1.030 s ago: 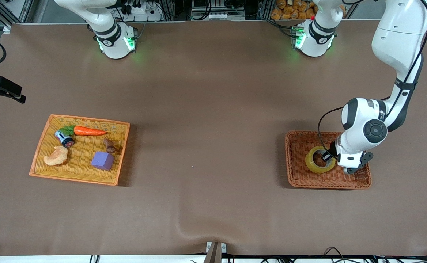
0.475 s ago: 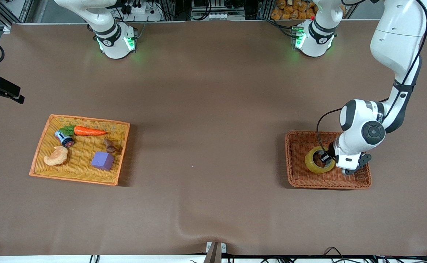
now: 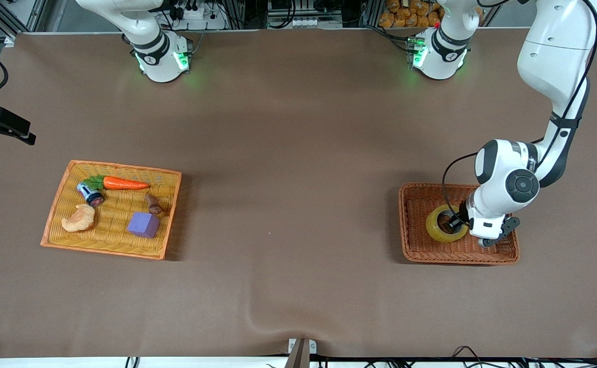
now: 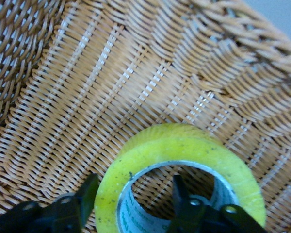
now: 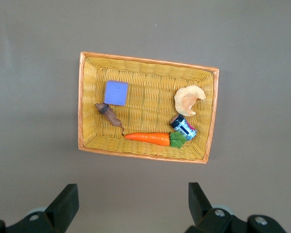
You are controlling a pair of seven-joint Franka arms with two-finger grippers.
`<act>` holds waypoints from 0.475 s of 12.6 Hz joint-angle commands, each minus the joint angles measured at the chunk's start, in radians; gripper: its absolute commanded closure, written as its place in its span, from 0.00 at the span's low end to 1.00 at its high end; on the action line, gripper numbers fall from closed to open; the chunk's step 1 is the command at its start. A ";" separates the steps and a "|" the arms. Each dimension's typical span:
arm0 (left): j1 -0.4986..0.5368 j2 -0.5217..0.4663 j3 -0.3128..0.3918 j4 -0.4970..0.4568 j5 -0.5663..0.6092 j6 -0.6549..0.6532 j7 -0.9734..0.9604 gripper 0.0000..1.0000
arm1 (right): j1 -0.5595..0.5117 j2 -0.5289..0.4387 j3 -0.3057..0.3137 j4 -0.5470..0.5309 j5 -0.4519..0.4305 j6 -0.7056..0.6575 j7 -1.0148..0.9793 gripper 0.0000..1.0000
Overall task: Transfer tape with both arms
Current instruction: 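Lower the tape roll into the basket and open the left gripper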
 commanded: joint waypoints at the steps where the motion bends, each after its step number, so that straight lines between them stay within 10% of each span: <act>1: -0.005 -0.035 0.001 -0.001 0.029 -0.031 -0.010 0.00 | -0.020 0.012 0.011 0.025 0.004 -0.010 -0.016 0.00; 6: -0.004 -0.075 -0.003 0.114 0.036 -0.232 0.001 0.00 | -0.017 0.013 0.011 0.025 0.004 -0.010 -0.016 0.00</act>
